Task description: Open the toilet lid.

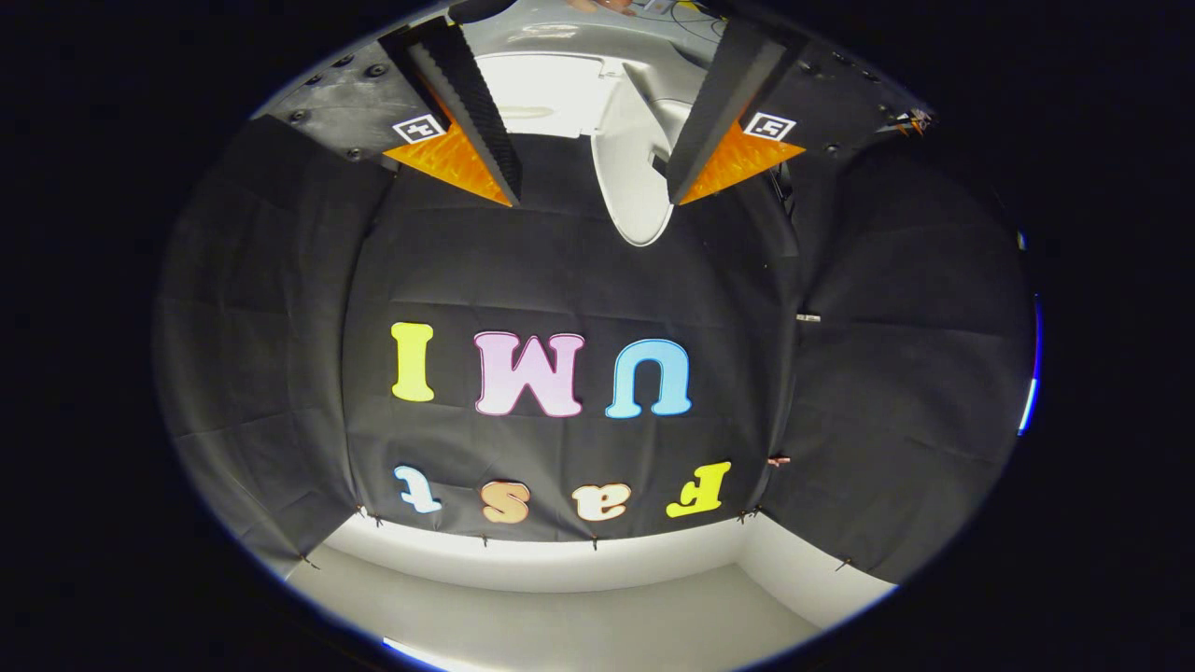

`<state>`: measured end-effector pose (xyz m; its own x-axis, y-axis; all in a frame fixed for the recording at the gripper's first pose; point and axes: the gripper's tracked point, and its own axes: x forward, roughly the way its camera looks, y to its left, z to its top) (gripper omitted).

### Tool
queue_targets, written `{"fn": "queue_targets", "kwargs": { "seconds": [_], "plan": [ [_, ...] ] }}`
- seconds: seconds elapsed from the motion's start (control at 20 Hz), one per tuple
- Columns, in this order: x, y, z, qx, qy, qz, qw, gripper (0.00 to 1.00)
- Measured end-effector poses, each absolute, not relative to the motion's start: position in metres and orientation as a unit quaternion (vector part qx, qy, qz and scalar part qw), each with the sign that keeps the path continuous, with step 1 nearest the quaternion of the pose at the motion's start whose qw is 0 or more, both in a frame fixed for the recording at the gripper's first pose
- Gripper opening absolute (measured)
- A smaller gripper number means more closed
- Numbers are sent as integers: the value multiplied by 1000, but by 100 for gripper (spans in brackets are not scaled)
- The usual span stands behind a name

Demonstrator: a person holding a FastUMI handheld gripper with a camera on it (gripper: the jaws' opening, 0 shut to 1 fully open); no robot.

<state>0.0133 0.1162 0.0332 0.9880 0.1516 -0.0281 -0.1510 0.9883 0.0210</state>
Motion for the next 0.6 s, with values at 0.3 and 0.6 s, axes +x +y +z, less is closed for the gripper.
{"fn": "queue_targets", "kwargs": {
  "seconds": [0.3,0.6],
  "plan": [
    [12,117,34,9,14,76,997,100],
    [11,117,33,9,13,77,997,100]
  ]
}}
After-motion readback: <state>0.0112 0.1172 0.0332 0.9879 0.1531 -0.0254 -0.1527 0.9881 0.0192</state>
